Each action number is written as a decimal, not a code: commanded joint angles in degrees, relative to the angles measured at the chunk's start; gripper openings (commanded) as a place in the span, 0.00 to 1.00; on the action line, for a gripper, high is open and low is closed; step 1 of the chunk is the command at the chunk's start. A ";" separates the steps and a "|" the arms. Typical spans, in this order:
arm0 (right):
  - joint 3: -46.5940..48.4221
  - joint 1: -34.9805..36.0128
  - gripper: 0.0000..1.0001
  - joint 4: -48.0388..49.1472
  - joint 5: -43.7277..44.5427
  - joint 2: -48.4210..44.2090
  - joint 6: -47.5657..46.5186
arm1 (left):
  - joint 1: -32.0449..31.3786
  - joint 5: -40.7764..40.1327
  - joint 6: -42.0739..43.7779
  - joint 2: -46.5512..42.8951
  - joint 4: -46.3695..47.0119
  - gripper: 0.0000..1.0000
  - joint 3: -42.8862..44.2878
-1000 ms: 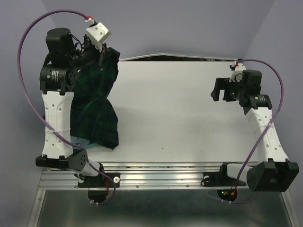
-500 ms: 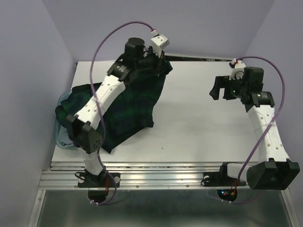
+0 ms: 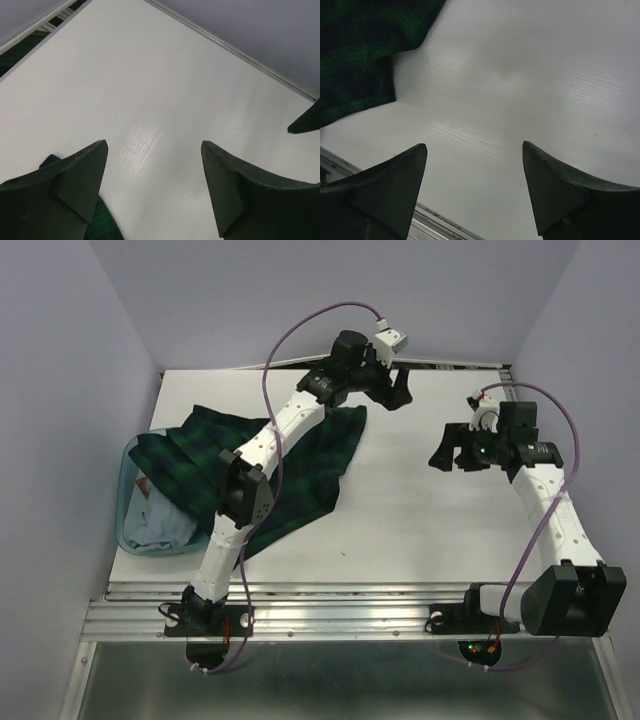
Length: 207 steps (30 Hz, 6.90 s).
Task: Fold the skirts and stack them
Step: Move the skirt to the center of the board, then flatten the skirt out
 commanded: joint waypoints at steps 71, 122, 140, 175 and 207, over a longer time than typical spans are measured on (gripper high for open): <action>-15.50 -2.18 0.01 10.01 -9.42 21.43 11.21 | -22.95 -16.99 50.62 -61.38 -13.13 0.85 -91.81; -18.83 -7.10 0.77 12.21 -10.65 -4.05 -61.96 | -6.17 -4.26 58.17 -65.86 -15.50 0.00 -89.00; -44.67 -7.10 0.77 27.32 -28.66 -15.74 -88.96 | 6.66 7.79 52.99 -55.32 -16.02 0.00 -80.21; -5.49 -7.80 0.01 39.39 -4.86 -6.07 -36.00 | 18.01 -1.96 31.97 -59.87 1.37 0.00 -50.68; 38.70 -8.33 0.01 47.27 12.11 25.29 -7.09 | 19.15 -6.88 28.03 -30.39 26.42 0.00 -21.39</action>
